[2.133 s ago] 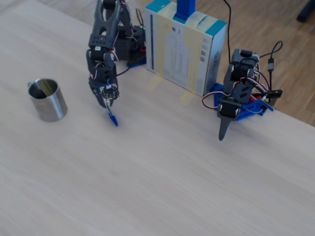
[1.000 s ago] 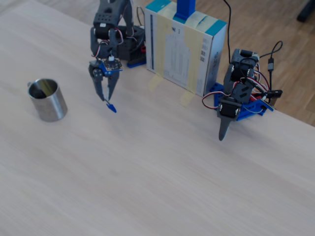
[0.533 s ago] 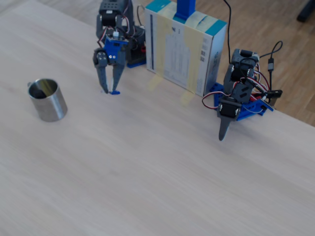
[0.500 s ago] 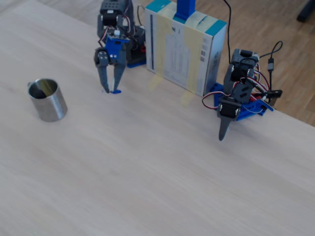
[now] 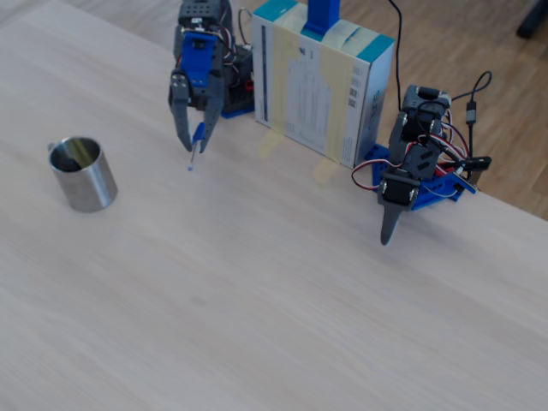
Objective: Grab the blue pen and put it in the silver cup.
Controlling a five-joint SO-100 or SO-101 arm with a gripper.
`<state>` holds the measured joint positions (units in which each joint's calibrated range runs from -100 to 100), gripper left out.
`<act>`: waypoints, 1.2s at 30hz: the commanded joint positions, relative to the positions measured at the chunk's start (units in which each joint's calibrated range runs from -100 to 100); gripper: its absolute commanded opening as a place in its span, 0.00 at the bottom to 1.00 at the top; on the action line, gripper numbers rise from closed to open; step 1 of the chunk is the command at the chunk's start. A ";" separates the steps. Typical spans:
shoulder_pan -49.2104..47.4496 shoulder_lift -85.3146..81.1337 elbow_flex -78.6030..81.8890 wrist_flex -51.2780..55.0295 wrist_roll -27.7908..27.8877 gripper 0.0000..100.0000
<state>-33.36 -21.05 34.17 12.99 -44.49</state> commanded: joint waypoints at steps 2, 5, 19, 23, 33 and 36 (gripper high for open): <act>0.64 -1.48 -0.39 -5.91 -3.16 0.02; 0.90 -1.39 -0.30 -9.60 -4.51 0.02; 8.75 -1.81 -0.39 -12.69 -5.03 0.02; 10.76 -2.06 -0.39 -12.69 -5.03 0.02; 15.30 -2.14 -0.39 -12.69 -5.03 0.02; 16.35 -2.14 -0.39 -12.69 -5.03 0.02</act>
<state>-17.73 -21.05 34.17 1.22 -49.31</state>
